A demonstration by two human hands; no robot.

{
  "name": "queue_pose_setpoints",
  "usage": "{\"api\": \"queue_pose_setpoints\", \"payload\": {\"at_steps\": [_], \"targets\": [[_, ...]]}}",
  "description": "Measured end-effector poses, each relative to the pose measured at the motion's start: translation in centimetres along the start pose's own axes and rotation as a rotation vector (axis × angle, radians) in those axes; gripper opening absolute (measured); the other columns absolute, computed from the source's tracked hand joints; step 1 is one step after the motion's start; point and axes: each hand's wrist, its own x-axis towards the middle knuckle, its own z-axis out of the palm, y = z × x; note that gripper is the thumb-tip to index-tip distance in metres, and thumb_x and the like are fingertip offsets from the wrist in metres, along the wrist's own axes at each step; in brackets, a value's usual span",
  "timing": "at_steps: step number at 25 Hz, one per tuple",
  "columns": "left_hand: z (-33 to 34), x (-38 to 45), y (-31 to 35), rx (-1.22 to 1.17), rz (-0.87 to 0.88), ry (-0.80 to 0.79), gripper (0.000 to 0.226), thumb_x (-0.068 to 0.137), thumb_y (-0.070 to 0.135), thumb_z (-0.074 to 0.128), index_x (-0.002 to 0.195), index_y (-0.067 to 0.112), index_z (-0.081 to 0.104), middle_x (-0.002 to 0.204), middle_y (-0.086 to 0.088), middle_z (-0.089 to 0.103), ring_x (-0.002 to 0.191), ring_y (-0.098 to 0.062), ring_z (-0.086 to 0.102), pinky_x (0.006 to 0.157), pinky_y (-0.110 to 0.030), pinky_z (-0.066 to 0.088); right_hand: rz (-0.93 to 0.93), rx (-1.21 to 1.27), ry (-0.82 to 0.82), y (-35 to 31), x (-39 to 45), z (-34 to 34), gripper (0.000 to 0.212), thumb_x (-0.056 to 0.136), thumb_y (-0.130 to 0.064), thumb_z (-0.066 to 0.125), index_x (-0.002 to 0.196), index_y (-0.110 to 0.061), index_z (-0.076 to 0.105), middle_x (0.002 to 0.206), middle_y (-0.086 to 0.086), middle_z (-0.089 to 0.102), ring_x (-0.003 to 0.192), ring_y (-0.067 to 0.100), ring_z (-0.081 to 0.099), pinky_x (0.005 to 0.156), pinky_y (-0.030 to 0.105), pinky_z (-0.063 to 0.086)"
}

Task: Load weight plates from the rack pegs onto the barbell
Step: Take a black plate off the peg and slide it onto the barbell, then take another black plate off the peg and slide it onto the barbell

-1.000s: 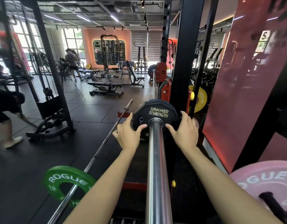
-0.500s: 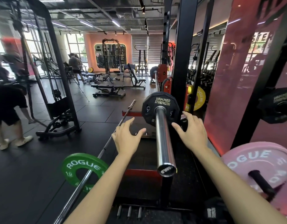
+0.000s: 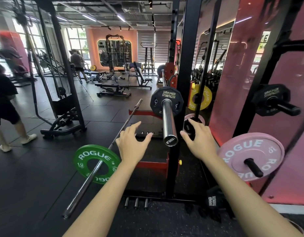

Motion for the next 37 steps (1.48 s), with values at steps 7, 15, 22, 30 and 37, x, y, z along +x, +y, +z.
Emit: {"api": "queue_pose_setpoints", "payload": {"at_steps": [7, 15, 22, 30, 37], "targets": [[-2.2, -6.7, 3.4, 0.018, -0.013, 0.025, 0.053, 0.081, 0.060, 0.065, 0.128, 0.039, 0.055, 0.118, 0.012, 0.061, 0.110, -0.013, 0.051, 0.099, -0.043, 0.035, -0.058, 0.013, 0.013, 0.3, -4.8, -5.2, 0.057, 0.090, -0.048, 0.059, 0.138, -0.020, 0.047, 0.129, 0.003, 0.058, 0.118, 0.028, 0.048, 0.093, 0.041, 0.043], [-1.6, -15.7, 11.7, 0.168, 0.127, -0.004, 0.053, 0.085, 0.058, 0.059, 0.131, 0.032, 0.055, 0.127, 0.008, 0.058, 0.115, -0.019, 0.048, 0.095, -0.039, 0.031, -0.036, -0.069, 0.011, 5.9, -12.4, -13.3, 0.059, 0.091, -0.055, 0.050, 0.141, -0.024, 0.043, 0.129, 0.001, 0.056, 0.117, 0.026, 0.048, 0.093, 0.042, 0.045], [5.6, -21.6, 22.0, 0.207, 0.352, -0.151, 0.063, 0.087, 0.065, 0.047, 0.139, 0.030, 0.047, 0.132, 0.005, 0.053, 0.118, -0.020, 0.044, 0.094, -0.041, 0.032, 0.139, -0.276, 0.113, 14.7, -18.0, -23.7, 0.058, 0.089, -0.052, 0.053, 0.136, -0.019, 0.048, 0.128, 0.007, 0.056, 0.114, 0.033, 0.048, 0.088, 0.046, 0.042], [15.9, -25.5, 32.9, 0.147, 0.562, -0.276, 0.064, 0.083, 0.065, 0.048, 0.136, 0.029, 0.047, 0.133, 0.001, 0.052, 0.118, -0.026, 0.045, 0.091, -0.046, 0.034, 0.391, -0.496, 0.265, 24.8, -22.1, -33.2, 0.062, 0.090, -0.059, 0.046, 0.141, -0.024, 0.043, 0.129, 0.006, 0.055, 0.114, 0.029, 0.047, 0.087, 0.043, 0.042], [25.2, -22.2, 35.2, 0.085, 0.574, -0.313, 0.065, 0.084, 0.066, 0.046, 0.138, 0.030, 0.044, 0.137, 0.001, 0.048, 0.122, -0.024, 0.041, 0.097, -0.046, 0.031, 0.417, -0.549, 0.261, 31.6, -16.5, -32.1, 0.062, 0.090, -0.059, 0.045, 0.141, -0.024, 0.043, 0.129, 0.003, 0.055, 0.114, 0.026, 0.047, 0.088, 0.042, 0.042]]}}
